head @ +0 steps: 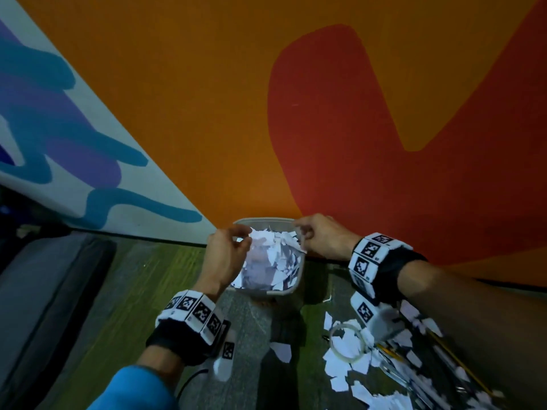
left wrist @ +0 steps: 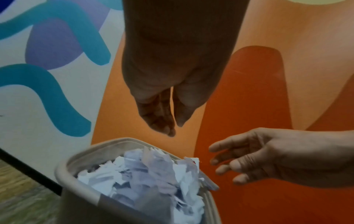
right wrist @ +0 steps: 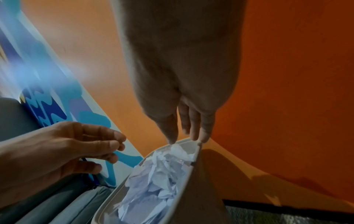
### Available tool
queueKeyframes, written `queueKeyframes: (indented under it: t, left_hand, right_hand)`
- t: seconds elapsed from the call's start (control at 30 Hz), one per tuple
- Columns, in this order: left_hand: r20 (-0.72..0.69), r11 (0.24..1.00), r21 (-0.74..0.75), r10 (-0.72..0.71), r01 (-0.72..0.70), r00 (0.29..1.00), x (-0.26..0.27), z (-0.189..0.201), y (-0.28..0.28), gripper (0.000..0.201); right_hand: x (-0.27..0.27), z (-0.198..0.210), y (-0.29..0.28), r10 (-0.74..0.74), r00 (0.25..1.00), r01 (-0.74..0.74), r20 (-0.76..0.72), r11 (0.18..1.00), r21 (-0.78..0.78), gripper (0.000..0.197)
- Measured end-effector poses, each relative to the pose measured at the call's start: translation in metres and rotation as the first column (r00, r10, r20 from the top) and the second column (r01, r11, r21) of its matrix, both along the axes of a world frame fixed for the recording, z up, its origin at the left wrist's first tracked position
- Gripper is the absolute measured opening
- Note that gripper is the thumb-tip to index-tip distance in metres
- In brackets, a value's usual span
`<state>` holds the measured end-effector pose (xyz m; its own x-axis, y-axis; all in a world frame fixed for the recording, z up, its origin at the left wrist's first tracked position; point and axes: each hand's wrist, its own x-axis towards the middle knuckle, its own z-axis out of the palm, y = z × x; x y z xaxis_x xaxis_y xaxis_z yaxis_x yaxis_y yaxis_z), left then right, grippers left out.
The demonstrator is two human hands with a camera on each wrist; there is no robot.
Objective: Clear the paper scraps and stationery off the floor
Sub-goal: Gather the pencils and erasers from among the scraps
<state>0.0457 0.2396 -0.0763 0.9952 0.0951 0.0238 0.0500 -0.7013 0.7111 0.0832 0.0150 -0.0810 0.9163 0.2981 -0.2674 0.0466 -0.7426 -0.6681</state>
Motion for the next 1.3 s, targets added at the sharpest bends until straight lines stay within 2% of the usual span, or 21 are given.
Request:
queueKeyframes:
  t: [0.17,0.27,0.33,0.47,0.57,0.63,0.73,0.83,0.93,1.0,1.13,1.2,1.3]
  left_hand:
    - [0.071,0.985,-0.144,-0.09,0.1,0.993,-0.022,-0.007,-0.048,0.016]
    - [0.062,0.965,-0.187,-0.176,0.185,0.982,-0.04,-0.018,-0.091,0.015]
    - [-0.003,0.934,-0.228,-0.284,0.276,0.959,-0.053,-0.038,-0.119,0.015]
    - [-0.141,0.89,-0.171,-0.448,0.424,0.883,-0.074,-0.089,-0.16,0.018]
    - [-0.255,0.871,-0.185,-0.489,0.455,0.834,-0.085,-0.132,-0.178,0.022]
    - [-0.314,0.875,-0.177,-0.485,0.451,0.816,-0.09,-0.162,-0.187,0.027]
    - [-0.361,0.876,-0.141,-0.479,0.46,0.801,-0.096,-0.195,-0.198,0.022]
    - [-0.362,0.845,-0.066,-0.516,0.531,0.777,-0.1,-0.224,-0.213,0.02]
    - [-0.35,0.773,-0.004,-0.595,0.634,0.723,-0.099,-0.25,-0.231,0.023]
    - [-0.321,0.692,0.134,-0.647,0.71,0.691,-0.095,-0.263,-0.244,0.024]
    - [-0.375,0.499,0.394,-0.679,0.772,0.631,-0.087,-0.286,-0.257,0.034]
    - [-0.437,0.436,0.448,-0.655,0.781,0.616,-0.086,-0.299,-0.257,0.035]
    - [-0.474,0.358,0.5,-0.649,0.788,0.595,-0.087,-0.296,-0.261,0.037]
  right_hand:
    - [-0.015,0.01,-0.032,-0.004,1.0,0.003,0.024,0.999,0.052,0.054]
    - [-0.033,0.007,-0.059,0.022,0.999,-0.022,0.034,1.0,-0.008,0.044]
    - [-0.05,-0.003,-0.083,0.036,0.999,-0.036,-0.009,0.997,-0.071,0.036]
    - [-0.087,-0.045,-0.139,0.042,0.988,-0.064,-0.147,0.987,-0.147,0.018]
    - [-0.112,-0.09,-0.18,0.027,0.978,-0.072,-0.207,0.975,-0.208,0.009]
    - [-0.127,-0.122,-0.203,-0.017,0.972,-0.034,-0.235,0.976,-0.213,0.011]
    - [-0.149,-0.161,-0.226,-0.154,0.953,0.083,-0.26,0.961,-0.264,0.012]
    - [-0.166,-0.198,-0.246,-0.317,0.916,0.225,-0.246,0.913,-0.34,0.027]
    - [-0.177,-0.222,-0.26,-0.447,0.87,0.344,-0.207,0.852,-0.395,0.024]
    - [-0.182,-0.233,-0.265,-0.484,0.856,0.378,-0.183,0.827,-0.417,0.015]
    - [-0.187,-0.256,-0.268,-0.473,0.846,0.323,-0.246,0.822,-0.469,0.023]
    - [-0.188,-0.262,-0.268,-0.482,0.842,0.327,-0.244,0.814,-0.481,0.022]
    - [-0.188,-0.264,-0.263,-0.442,0.865,0.281,-0.237,0.819,-0.501,0.016]
